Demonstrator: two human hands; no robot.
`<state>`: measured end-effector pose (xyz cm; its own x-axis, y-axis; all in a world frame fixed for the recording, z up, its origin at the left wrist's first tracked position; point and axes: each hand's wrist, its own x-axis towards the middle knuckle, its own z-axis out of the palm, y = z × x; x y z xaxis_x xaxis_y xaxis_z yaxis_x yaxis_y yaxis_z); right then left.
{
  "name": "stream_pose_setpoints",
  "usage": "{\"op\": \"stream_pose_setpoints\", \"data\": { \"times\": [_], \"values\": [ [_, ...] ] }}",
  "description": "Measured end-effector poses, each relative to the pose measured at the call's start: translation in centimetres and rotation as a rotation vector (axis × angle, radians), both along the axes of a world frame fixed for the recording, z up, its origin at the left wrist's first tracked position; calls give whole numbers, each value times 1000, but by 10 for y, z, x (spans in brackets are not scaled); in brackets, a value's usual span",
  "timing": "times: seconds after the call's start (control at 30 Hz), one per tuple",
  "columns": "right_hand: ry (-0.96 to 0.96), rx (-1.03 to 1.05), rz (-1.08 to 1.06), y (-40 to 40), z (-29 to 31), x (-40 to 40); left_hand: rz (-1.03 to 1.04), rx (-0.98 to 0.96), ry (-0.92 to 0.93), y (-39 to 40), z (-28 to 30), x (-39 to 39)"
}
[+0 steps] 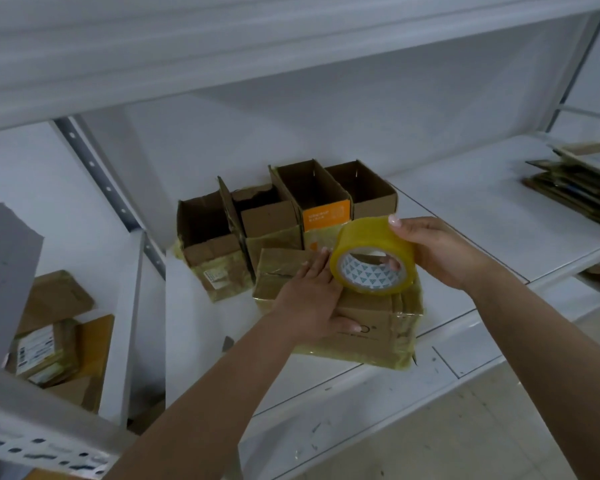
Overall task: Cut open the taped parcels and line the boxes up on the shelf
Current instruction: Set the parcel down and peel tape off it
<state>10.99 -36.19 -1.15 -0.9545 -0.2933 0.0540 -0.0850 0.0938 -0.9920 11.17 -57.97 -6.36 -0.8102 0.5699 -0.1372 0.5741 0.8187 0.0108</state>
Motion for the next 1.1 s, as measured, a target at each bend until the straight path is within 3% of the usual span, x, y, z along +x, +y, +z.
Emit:
{"op": "stream_pose_setpoints", "data": {
  "times": [0.13, 0.3, 0.5, 0.67, 1.1],
  "values": [
    [-15, -43, -99, -1, -5, 1, 3, -2, -22, -1, 0, 0],
    [72, 168, -304, 8, 14, 1, 27, -38, -18, -2, 3, 3],
    [58, 489, -385, 31, 32, 13, 15, -35, -3, -4, 2, 8],
    [-46, 692, -387, 54, 20, 20, -7, -34, 14, -6, 1, 8],
    [-174, 825, -293, 65, -40, 34, 26, -95, 76, 2, 10, 20]
  ]
}}
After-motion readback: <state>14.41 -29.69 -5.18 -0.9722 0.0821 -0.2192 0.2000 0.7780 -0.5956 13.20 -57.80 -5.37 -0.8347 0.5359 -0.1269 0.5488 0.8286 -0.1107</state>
